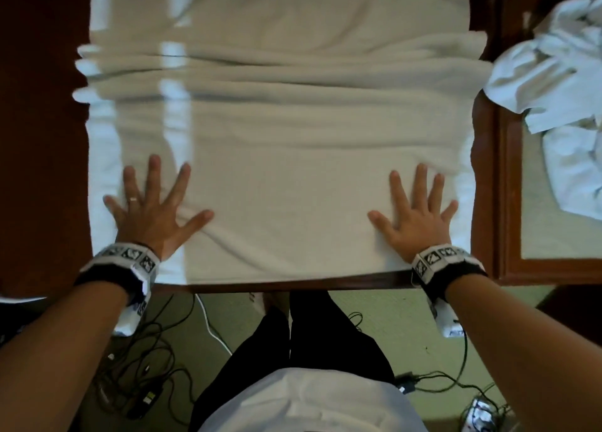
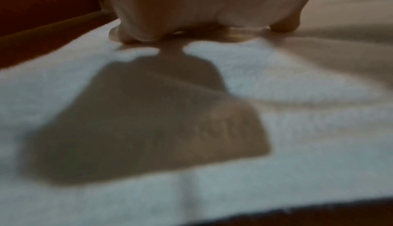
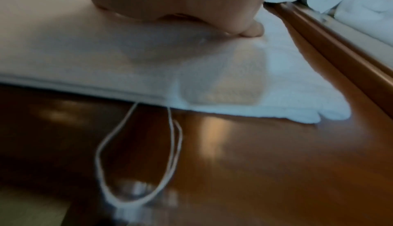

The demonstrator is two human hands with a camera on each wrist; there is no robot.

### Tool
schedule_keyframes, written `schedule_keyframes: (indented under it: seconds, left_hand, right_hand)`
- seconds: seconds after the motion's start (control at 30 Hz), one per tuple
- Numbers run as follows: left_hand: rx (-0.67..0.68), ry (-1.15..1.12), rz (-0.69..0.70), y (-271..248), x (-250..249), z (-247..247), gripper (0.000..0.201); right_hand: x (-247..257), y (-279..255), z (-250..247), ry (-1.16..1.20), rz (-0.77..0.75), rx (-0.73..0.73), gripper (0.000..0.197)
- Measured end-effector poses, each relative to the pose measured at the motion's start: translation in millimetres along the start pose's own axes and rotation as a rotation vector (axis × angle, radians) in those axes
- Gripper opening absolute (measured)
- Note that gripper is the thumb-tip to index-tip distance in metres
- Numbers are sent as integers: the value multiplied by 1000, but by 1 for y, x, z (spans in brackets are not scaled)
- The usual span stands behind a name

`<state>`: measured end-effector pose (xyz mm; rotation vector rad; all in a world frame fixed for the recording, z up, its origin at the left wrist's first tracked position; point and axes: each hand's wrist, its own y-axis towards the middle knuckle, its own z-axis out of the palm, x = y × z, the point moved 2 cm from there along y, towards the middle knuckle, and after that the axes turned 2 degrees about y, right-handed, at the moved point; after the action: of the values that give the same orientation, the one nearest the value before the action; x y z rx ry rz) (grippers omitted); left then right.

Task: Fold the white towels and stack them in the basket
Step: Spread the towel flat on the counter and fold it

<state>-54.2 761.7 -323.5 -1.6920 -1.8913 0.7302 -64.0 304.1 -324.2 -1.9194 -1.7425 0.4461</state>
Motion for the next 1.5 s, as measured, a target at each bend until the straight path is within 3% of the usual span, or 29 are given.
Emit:
schedule_keyframes:
  seconds: [0.1,0.2,0.27,0.43,0.53,0.63,0.7,0.77,0.83,1.0,1.13,1.23,1.3,1.37,1.43,1.5]
  left_hand:
    - [-61,-23,20,21,-4,-19,91]
    - [-205,-112,62,2,-3,-13,90]
    - [-269,-101,87,-26,7,16,83]
    - [-176,1,84,-92,55,101,75]
    - [-173,-28,54,-96,55,100,85]
    - [-261,7,128,-91,42,94,103]
    - [-281,92,229,-85,29,95,115]
    - [-269,132,252,-80,21,96,124]
    - [-251,166,246,-78,18,98,120]
    - [-350,213,280,-102,23,108,89]
    - [-398,211,346,-118,31,108,86]
    - [-334,180,226,-123,34,86,59]
    - [-287,146,156,-126,31,67,31]
    - [-147,178,111,-130,27,50,19]
    - [54,193,117,-134,27,43,20]
    - [160,159,143,-135,29,38,27]
  right_hand:
    - [8,16,-10,40,14,-35,82]
    - [11,-1,-10,87,18,-121,79]
    - [3,-30,5,108,47,-165,76]
    - [-34,-89,48,59,108,-37,73]
    - [-38,-96,44,38,77,-103,79]
    - [-17,-98,41,-53,-119,-203,92]
    - [0,-97,48,-143,-262,-146,100]
    - [8,-93,58,-188,-246,-49,111]
    - [5,-94,71,-205,-195,-16,116]
    - [-10,-119,80,-173,-252,-195,91]
    - [-19,-127,65,-157,-167,-174,75]
    - [-18,-124,43,-164,-103,-252,43]
    - [-10,-125,25,-203,-71,-208,21]
    - [-6,-130,13,-295,14,-43,20]
    - [-12,-132,10,-287,68,132,27]
    - [-18,-133,10,-233,102,237,32]
